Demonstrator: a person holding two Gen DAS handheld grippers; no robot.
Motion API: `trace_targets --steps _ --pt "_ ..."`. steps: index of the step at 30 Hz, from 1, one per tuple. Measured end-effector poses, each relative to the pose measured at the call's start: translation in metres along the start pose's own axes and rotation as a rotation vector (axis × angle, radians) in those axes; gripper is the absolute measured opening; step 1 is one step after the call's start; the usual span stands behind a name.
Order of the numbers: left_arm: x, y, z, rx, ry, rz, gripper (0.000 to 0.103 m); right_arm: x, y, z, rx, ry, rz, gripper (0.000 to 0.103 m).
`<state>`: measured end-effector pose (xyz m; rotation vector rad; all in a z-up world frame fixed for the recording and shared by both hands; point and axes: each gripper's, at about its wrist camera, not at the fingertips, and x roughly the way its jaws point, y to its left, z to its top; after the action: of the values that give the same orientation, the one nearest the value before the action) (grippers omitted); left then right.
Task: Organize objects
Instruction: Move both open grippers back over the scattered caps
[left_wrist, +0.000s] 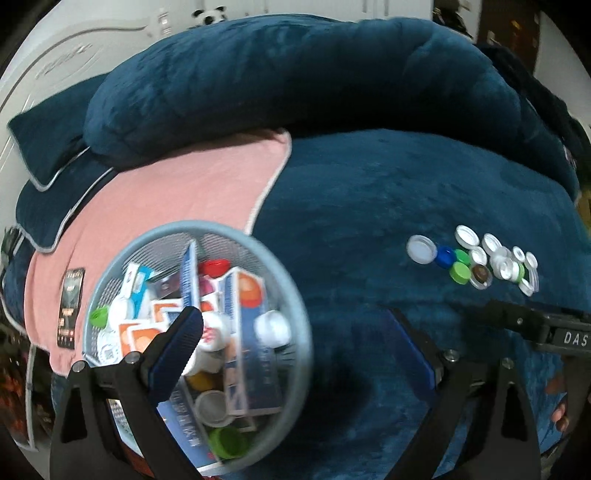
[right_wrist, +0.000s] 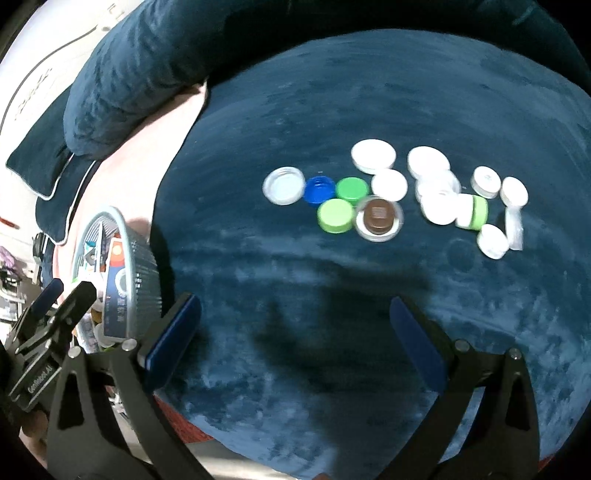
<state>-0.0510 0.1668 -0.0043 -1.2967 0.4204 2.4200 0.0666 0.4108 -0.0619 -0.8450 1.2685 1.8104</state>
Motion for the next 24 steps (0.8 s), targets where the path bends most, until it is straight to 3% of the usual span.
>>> trace_targets --steps 11,24 --pt "0.009 -0.054 0.004 0.131 0.033 -0.021 0.098 -0.010 -0.050 0.003 0.111 -0.015 -0.011 0.103" --pt "0.061 -0.090 0.023 0.112 0.115 -0.127 0.098 -0.016 -0.103 0.014 0.233 -0.036 -0.002 0.103"
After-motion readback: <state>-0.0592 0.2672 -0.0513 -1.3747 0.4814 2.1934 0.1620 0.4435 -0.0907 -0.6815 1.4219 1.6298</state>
